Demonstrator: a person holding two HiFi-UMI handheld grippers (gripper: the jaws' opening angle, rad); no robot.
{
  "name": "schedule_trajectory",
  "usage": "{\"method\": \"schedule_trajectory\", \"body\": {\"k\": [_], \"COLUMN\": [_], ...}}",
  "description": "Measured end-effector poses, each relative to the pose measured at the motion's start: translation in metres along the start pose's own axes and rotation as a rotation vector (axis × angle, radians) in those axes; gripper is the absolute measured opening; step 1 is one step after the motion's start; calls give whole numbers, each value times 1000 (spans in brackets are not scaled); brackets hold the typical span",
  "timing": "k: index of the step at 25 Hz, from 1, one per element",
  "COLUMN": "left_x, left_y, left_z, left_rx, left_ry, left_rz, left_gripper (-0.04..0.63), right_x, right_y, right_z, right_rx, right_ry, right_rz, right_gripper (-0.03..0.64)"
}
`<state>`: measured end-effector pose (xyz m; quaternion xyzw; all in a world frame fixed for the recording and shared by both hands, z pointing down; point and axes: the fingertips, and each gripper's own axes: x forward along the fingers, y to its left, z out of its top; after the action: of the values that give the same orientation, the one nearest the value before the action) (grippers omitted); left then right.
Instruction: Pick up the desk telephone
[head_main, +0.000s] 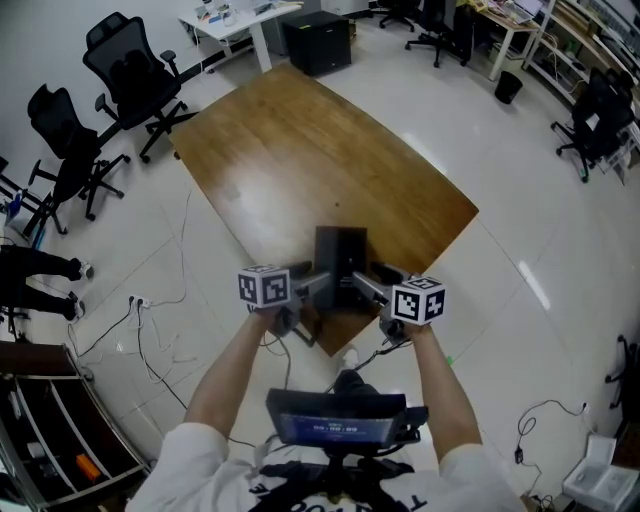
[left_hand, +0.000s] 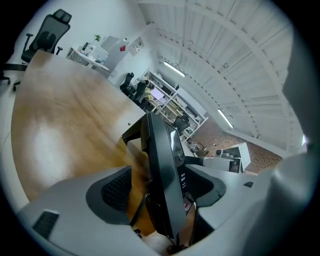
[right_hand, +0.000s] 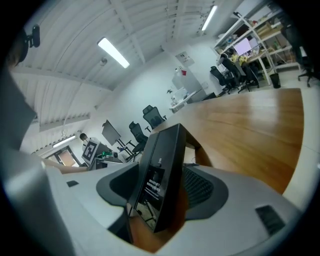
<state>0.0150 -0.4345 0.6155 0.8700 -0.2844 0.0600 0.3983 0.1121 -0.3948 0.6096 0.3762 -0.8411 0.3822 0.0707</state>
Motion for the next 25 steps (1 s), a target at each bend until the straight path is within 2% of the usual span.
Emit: {"method": "schedule_trajectory", "body": {"k": [1,3,9,15,20,23,25], "left_x": [2,6,17,28,30,30,31], "left_y": [0,0,-9,-22,-22,-16,-14], "left_z": [0,2,7,1,0,0,0], "left_rx": [-11,-27,-23,-38,-53,-62,-57], "left_ry": [-2,-8,42,106,144,149,151], "left_rz": [-13,-37,-108,-230,-253,-237,-220], "left_gripper": [331,331,331,331,306,256,215], "right_x": [3,8,22,32,38,47,52], "right_y": [0,-1,-4,-4,-3,3,4], "right_z": [2,2,10,9,11,11,11], "right_rx": [21,63,87,136,150,154,154], "right_ry": [5,25,72,102,119,139,144], "right_rz": [27,71,117,187,218,237,230], "right_gripper": [287,344,344,344,339,339,291]}}
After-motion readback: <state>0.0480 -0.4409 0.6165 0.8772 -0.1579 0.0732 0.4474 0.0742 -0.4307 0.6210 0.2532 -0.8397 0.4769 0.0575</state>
